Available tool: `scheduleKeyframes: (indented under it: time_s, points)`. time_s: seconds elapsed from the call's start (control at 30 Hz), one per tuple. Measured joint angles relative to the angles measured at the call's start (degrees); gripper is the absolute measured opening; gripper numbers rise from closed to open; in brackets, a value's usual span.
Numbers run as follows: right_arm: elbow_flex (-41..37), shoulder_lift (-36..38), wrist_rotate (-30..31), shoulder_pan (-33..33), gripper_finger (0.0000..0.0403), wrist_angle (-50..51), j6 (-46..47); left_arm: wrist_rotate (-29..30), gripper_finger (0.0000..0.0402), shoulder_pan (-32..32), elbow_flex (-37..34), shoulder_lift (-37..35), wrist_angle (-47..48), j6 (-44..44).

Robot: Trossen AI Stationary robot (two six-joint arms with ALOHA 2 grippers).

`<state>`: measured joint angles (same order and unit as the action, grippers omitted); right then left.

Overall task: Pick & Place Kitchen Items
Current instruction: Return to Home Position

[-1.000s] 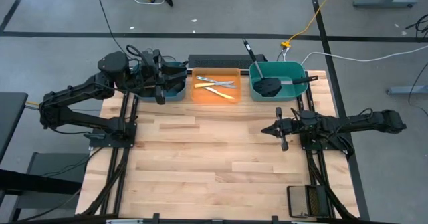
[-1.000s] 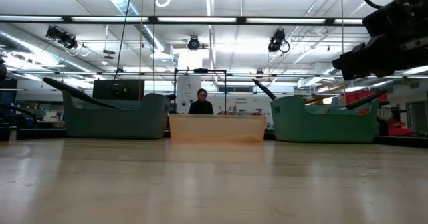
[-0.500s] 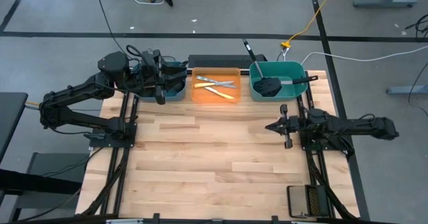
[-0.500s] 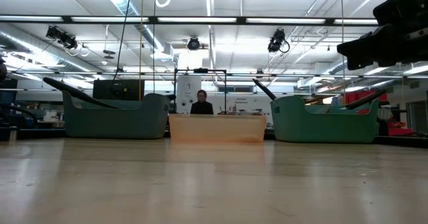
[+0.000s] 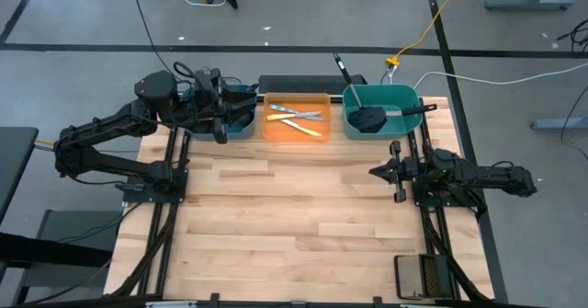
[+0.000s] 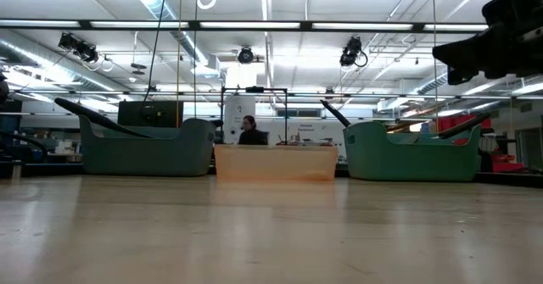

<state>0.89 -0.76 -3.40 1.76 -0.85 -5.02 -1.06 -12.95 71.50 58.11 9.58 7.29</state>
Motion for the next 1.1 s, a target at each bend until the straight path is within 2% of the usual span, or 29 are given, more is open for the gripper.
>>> scheduleKeyframes:
  time_s: [1.1]
  points:
    - [0.0,0.4,1.4,0.0,0.0007,0.1,0.0,0.0,0.0134,0.0,0.0,0.0,0.0,0.0]
